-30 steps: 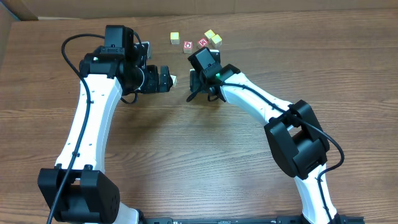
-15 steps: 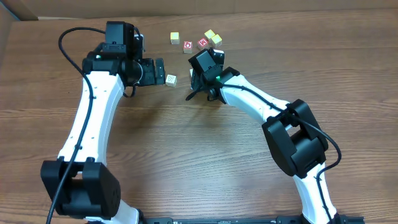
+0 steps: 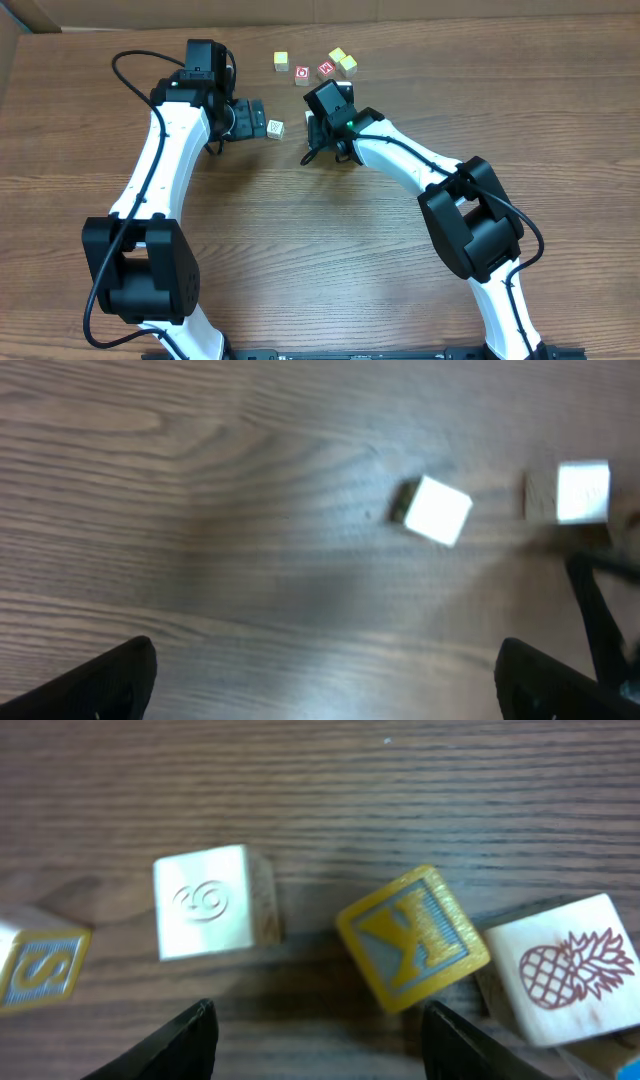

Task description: Flip 5 blocks

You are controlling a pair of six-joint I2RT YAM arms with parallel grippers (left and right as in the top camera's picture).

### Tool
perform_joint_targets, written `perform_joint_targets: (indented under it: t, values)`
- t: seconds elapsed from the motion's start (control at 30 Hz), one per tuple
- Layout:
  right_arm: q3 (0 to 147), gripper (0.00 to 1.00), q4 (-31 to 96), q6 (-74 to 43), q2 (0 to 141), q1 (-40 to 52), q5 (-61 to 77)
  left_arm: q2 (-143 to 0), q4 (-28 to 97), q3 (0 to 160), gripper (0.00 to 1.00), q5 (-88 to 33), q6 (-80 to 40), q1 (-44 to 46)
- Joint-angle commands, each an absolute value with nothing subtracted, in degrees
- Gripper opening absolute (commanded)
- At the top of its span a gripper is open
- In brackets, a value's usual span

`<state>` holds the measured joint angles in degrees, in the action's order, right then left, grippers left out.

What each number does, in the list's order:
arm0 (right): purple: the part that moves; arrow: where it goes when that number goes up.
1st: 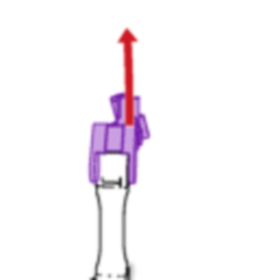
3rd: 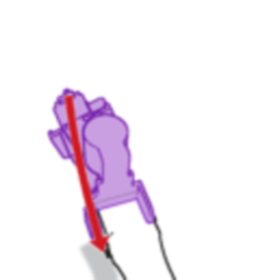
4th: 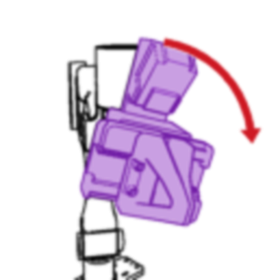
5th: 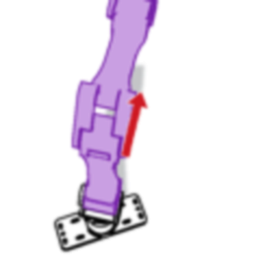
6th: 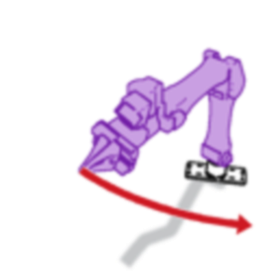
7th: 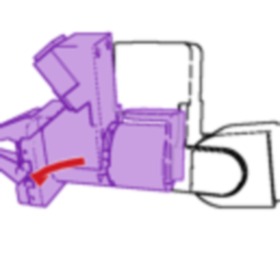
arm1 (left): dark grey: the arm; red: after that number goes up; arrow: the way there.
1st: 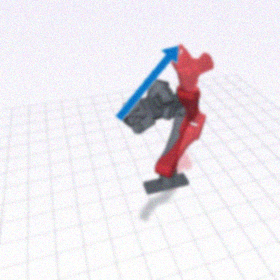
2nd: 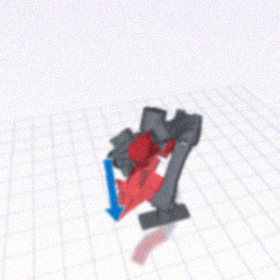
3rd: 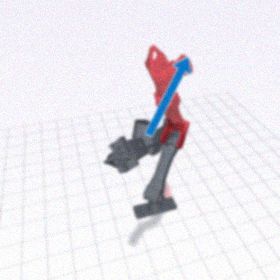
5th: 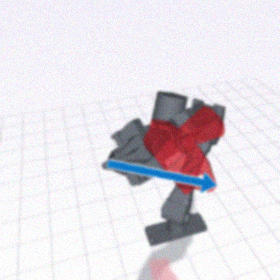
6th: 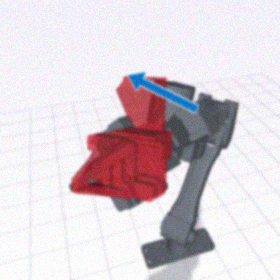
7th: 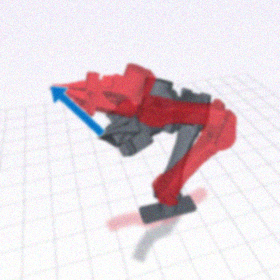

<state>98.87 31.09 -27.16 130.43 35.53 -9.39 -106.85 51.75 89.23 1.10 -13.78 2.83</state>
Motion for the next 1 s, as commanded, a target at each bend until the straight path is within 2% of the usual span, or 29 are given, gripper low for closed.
perform_joint_targets:
  t: [0.0,0.3,0.37,0.53,0.8,0.9,0.97]
  values:
    - [103.6,0.71,31.7,-20.4,125.1,34.8,-7.6,-107.4,49.8,90.4,1.00,3.1,-22.4,0.9]
    - [103.3,0.73,29.8,-12.7,129.2,34.2,-7.6,-107.4,48.7,90.4,1.00,3.2,-22.3,0.3]
    - [103.3,0.77,28.5,-12.3,130.5,34.0,-6.8,-107.4,48.7,90.4,1.00,3.2,-22.3,0.3]
    - [103.1,0.77,24.3,-11.5,132.9,33.9,4.0,-107.4,48.8,90.4,1.00,3.2,-22.3,0.3]
    - [103.1,0.73,21.6,-13.8,135.4,34.7,2.2,-107.4,48.8,90.4,1.00,3.2,-22.3,0.3]
    - [103.1,0.66,21.3,-13.9,135.9,34.7,1.4,-107.4,48.8,90.4,1.00,3.2,-22.3,0.3]
    - [103.1,0.58,21.3,-13.9,136.0,34.7,0.4,-107.4,48.8,90.4,1.00,3.2,-22.3,0.3]
